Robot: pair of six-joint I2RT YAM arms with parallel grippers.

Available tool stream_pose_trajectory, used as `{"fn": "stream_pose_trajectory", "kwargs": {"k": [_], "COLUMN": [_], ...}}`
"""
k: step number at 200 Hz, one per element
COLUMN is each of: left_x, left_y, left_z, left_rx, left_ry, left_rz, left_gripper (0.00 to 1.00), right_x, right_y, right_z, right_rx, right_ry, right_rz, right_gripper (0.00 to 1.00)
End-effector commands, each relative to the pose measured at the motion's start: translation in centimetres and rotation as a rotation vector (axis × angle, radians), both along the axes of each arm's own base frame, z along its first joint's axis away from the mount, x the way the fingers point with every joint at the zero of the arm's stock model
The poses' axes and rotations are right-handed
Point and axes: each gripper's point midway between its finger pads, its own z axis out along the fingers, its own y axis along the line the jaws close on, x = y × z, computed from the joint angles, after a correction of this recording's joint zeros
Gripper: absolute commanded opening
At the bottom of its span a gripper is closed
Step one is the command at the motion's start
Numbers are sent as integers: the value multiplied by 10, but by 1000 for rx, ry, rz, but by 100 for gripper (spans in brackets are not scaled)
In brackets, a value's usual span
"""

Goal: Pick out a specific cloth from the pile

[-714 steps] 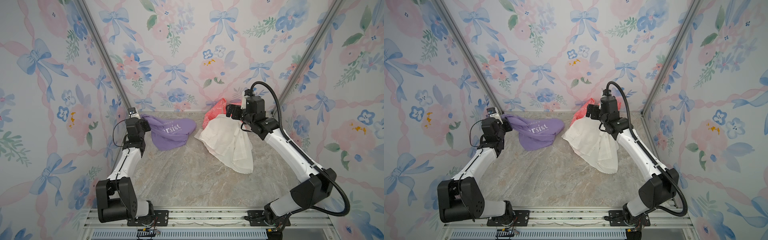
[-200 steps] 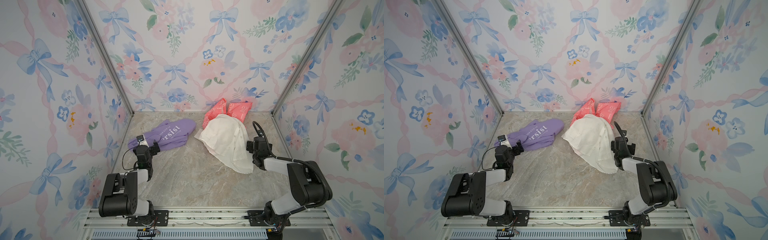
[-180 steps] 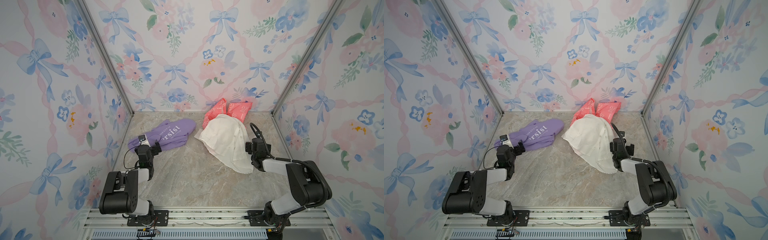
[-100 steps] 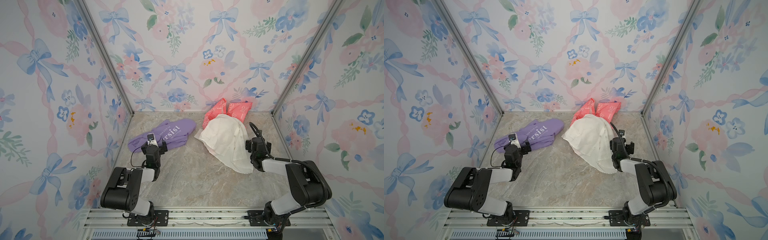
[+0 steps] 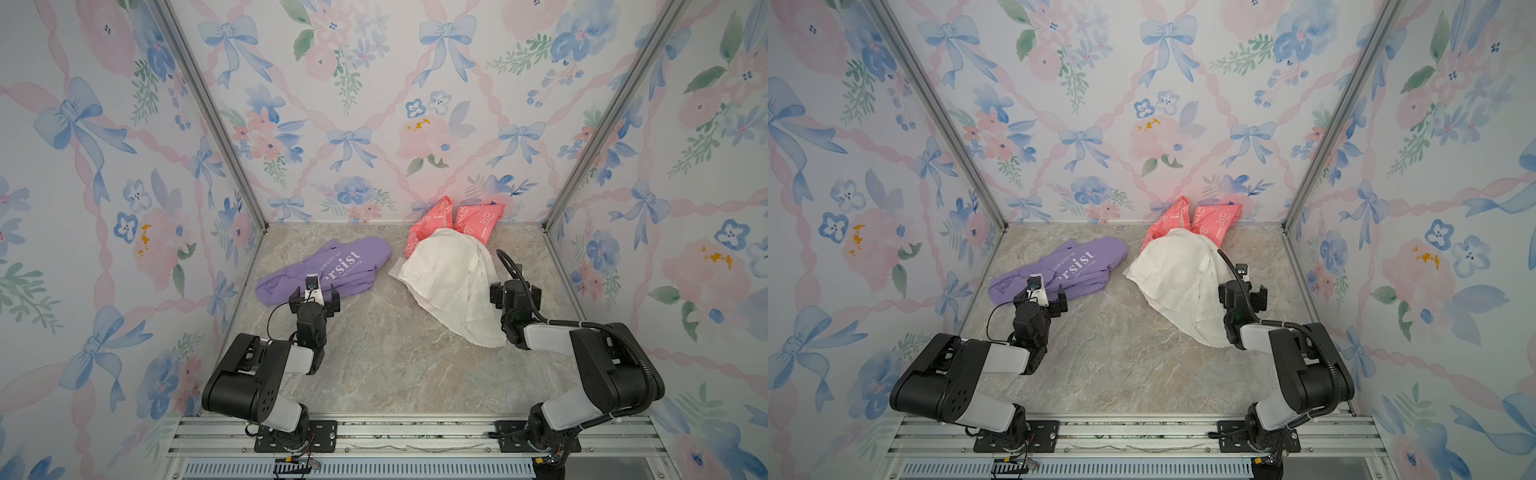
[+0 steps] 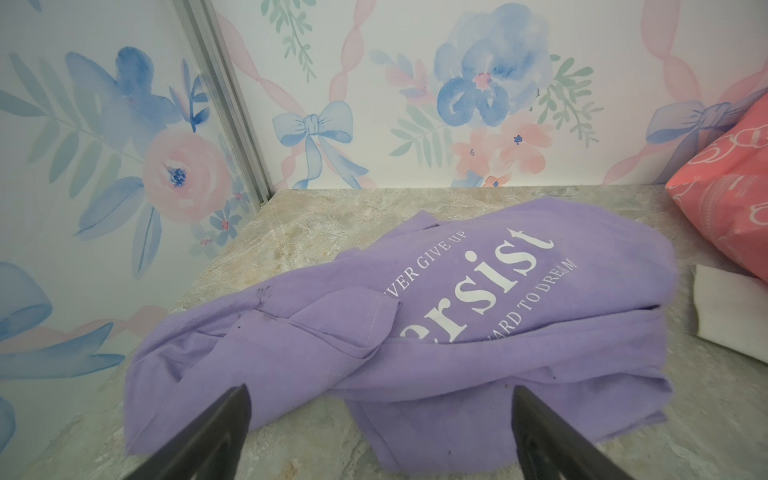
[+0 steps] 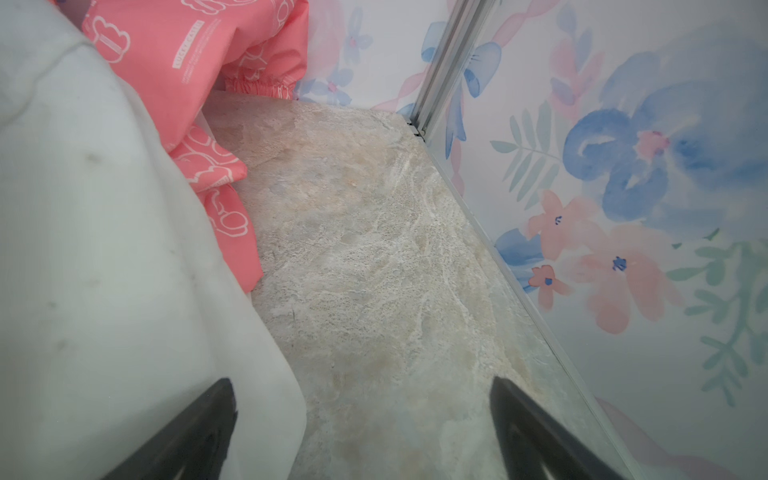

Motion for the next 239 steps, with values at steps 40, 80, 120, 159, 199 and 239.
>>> {"fn": "stream_pose_trajectory", "kwargs": {"k": [40, 80, 120, 159, 199, 239], "left_x": [-14, -5, -6, -6, -5, -5], "left_y": [-4, 15, 16, 15, 16, 15], "left_z": [14, 9, 9, 9, 9, 9], "left_rx": [-22, -63, -68, -63, -64, -64], "left_ry": [-136, -105, -107, -106, -104, -106], "left_rz": [-103, 7, 9, 9, 10, 6], "left_gripper": [98, 98, 98, 98, 98, 98], "right_x": [-5, -8, -3, -3, -2, -2], "right_y": [5, 9, 2, 1, 1, 1], "right_z": [12, 0, 1, 0, -1, -1], "right_rx": [103, 118, 141, 145, 159, 162], "right_ry": [-122, -128, -137, -132, -127, -125], "right_rz": [103, 141, 115, 118, 127, 130], "right_gripper": [97, 97, 97, 97, 97, 97]}}
